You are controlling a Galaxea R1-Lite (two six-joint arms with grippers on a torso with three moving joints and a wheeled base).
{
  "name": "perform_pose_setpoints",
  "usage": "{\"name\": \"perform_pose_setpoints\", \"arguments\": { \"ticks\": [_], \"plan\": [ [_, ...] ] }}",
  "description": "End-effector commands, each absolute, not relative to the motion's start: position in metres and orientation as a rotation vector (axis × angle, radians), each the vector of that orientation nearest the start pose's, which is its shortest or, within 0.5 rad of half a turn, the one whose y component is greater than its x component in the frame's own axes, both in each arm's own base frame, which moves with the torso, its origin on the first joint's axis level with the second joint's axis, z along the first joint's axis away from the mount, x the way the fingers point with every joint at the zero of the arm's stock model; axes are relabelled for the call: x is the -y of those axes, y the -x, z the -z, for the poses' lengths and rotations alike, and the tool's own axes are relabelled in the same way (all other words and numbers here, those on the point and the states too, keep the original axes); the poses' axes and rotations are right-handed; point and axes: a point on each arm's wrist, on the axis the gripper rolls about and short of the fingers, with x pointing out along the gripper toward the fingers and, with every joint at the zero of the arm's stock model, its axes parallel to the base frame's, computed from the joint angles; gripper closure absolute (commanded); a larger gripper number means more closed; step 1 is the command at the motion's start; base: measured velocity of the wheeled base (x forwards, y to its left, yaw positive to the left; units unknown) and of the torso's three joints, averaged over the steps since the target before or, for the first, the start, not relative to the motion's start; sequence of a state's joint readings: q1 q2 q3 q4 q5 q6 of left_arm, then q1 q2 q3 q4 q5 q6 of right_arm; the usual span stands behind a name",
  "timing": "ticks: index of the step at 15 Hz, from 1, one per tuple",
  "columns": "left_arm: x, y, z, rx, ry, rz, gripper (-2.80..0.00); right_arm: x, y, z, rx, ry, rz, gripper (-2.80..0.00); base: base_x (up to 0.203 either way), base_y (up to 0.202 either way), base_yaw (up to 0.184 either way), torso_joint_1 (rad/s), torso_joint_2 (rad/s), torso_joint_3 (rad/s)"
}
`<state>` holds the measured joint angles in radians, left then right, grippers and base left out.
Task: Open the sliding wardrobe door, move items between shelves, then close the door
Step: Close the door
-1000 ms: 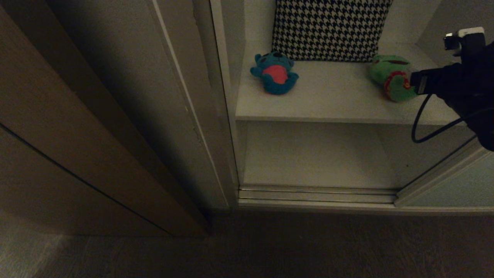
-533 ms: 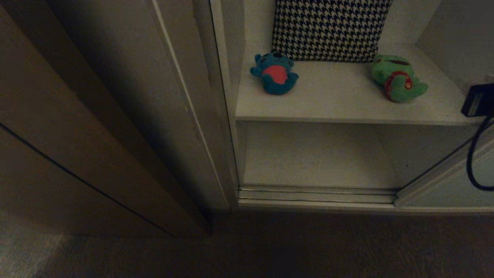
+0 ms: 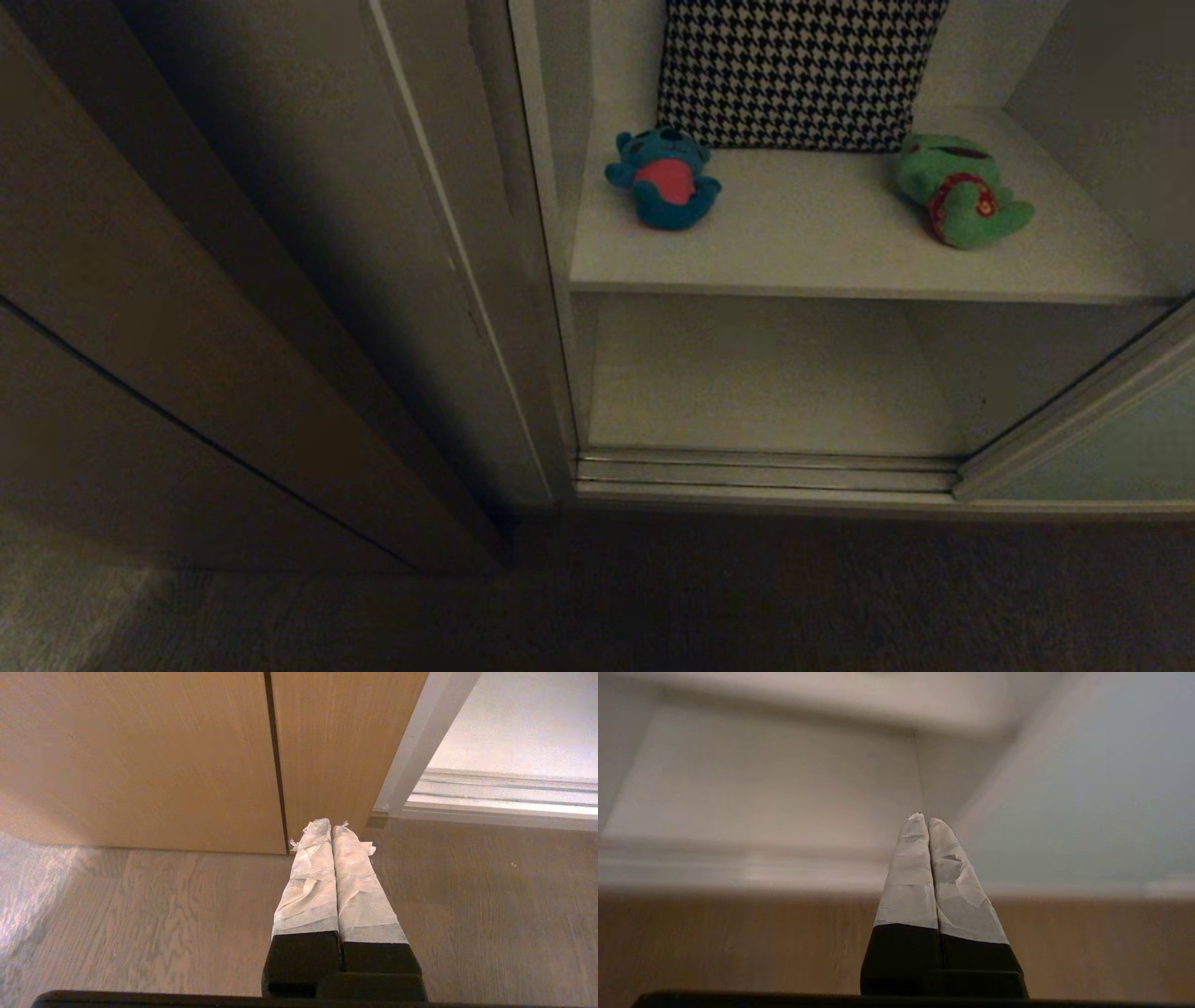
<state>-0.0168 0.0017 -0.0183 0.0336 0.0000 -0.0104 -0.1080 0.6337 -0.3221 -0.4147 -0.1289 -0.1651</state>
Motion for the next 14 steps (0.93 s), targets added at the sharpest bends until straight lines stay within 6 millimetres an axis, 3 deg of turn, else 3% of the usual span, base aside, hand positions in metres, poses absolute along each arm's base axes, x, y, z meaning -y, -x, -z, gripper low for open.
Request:
{"name": "perform_pose_setpoints", "arguments": {
  "ticks": [1,3,7,11,14],
  "plan": [
    [0.0,0.024,-0.077,-0.018,0.011,0.017,0.0,0.002,0.004,-0.168,0.061,0.138,0.257,0.0,0.0,0.0,0.0,0.0,0.0,0.0],
    [0.0,0.024,-0.077,-0.019,0.011,0.017,0.0,0.001,0.007,-0.139,-0.048,0.11,0.241,0.0,0.0,0.0,0.0,0.0,0.0,0.0],
    [0.0,0.024,-0.077,-0.018,0.011,0.017,0.0,0.002,0.008,-0.125,-0.146,0.046,0.144,0.0,0.0,0.0,0.0,0.0,0.0,0.0],
    [0.0,0.024,-0.077,-0.019,0.011,0.017,0.0,0.002,0.036,-0.099,-0.091,0.033,0.095,0.0,0.0,0.0,0.0,0.0,0.0,0.0],
    [0.0,0.024,-0.077,-0.018,0.011,0.017,0.0,0.002,0.027,-0.09,0.068,0.003,0.075,0.0,0.0,0.0,0.0,0.0,0.0,0.0]
  ]
}}
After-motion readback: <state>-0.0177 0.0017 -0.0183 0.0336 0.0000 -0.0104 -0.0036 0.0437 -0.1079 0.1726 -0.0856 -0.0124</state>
